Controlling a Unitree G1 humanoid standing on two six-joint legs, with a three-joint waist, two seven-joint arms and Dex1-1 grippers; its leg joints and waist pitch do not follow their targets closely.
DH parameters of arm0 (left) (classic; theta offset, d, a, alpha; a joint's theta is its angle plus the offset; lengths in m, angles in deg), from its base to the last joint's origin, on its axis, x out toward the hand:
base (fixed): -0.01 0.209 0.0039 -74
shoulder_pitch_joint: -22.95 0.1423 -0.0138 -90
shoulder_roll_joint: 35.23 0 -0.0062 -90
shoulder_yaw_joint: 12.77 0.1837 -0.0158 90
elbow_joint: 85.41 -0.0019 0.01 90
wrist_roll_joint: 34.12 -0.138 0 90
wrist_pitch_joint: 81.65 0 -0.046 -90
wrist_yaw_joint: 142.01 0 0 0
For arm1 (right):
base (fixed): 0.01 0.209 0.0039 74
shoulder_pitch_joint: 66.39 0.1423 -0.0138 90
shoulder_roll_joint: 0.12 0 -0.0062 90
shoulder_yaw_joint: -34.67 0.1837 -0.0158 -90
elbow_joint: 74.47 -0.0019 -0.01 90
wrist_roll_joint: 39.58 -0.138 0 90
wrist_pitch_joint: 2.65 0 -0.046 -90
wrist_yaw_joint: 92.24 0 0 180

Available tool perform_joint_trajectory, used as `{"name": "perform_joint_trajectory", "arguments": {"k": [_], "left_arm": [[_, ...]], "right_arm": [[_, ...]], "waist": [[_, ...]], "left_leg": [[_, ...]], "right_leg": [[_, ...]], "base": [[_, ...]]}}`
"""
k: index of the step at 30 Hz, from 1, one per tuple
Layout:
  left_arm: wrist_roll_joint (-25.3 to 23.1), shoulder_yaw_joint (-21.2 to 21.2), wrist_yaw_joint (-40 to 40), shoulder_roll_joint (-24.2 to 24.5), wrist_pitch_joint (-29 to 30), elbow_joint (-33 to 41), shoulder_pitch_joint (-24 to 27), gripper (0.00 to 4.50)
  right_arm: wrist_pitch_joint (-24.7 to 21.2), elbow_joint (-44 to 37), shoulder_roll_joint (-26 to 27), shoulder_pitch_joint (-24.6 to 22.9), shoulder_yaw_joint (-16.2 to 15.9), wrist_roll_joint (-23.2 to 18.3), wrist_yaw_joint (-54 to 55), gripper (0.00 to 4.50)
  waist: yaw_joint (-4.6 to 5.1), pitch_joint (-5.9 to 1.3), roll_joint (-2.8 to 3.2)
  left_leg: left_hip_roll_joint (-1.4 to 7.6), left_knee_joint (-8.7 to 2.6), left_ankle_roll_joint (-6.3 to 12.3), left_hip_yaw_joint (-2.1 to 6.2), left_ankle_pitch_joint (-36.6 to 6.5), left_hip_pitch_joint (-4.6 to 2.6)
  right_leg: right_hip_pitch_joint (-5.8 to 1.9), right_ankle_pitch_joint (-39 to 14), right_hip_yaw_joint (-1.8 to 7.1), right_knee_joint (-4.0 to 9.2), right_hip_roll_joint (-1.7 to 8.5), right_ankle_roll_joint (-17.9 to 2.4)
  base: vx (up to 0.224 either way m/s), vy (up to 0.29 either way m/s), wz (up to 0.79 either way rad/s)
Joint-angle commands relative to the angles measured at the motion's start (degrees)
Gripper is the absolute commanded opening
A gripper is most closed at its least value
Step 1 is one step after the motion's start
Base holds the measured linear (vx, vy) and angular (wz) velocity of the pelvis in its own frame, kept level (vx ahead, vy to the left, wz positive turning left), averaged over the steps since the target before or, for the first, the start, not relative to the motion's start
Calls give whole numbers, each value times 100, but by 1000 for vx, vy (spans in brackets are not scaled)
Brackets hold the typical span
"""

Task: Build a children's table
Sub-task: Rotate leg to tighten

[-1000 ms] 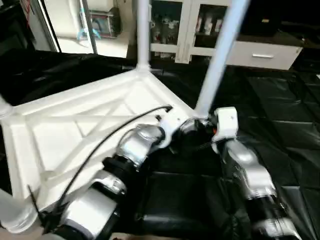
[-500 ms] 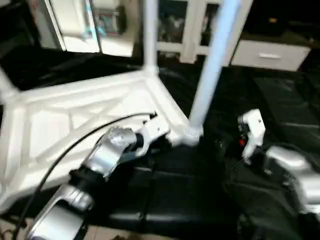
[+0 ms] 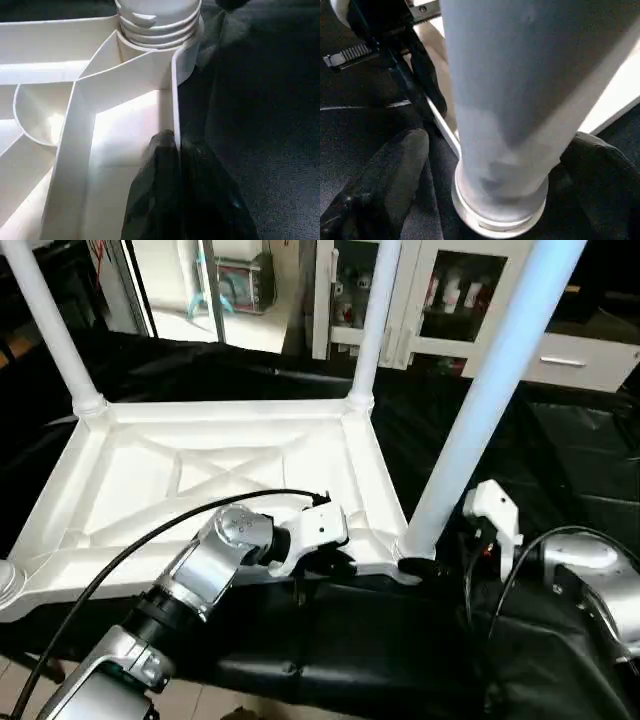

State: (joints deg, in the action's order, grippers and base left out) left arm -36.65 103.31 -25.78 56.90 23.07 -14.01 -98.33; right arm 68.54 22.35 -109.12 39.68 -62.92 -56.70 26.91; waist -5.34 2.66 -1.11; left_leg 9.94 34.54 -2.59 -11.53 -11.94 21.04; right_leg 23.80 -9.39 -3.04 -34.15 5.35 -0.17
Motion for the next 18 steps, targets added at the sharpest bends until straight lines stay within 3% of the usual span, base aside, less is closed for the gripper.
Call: {"name": "perform_joint_trajectory", "arguments": {"k": [1,18], "left_arm": [[171,64,-190,-68,-80,231,-28,0],[114,99,-275,-14,-44,236,-15,0]], "right_arm": [[143,66,-53,62,-88,76,-117,408],[619,647,-48,244,-145,163,-608,259]], "waist": [[21,-350,-91],[11,-367,-86]], "left_leg": [[345,-406,464,133,-697,-76],[344,-382,591,132,-577,-76]], "right_leg": [[-286,-1001,235,324,343,-1347],[-310,-793,225,285,338,-1495]], "base": [[0,0,0],[0,0,0]]}}
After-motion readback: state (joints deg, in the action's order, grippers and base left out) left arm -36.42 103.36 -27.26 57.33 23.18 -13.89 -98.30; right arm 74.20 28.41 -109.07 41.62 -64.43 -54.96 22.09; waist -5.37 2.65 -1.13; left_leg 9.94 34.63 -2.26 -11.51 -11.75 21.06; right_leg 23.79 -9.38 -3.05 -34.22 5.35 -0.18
